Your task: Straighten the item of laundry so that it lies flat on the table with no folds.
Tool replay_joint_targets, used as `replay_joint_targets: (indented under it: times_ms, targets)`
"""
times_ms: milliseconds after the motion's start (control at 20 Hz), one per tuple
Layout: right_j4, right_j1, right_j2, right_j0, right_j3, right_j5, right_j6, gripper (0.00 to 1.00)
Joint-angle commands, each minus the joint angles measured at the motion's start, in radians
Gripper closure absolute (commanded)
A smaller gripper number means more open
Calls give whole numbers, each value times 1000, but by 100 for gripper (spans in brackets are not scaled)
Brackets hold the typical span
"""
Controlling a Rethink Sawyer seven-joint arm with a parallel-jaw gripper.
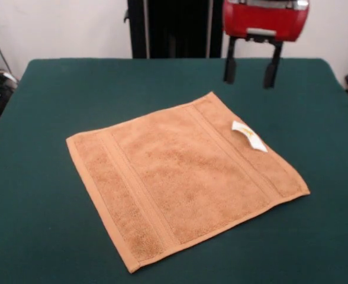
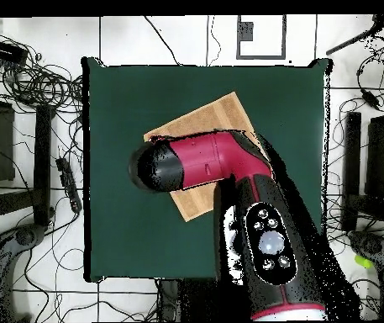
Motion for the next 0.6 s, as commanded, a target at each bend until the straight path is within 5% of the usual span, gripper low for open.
replay_joint_targets:
  times_ms: [50,600]
  targets:
    - [-78,59,-114,52,107,-242,206,0]
    - [-91,157,-294,157,51,-471,184,0]
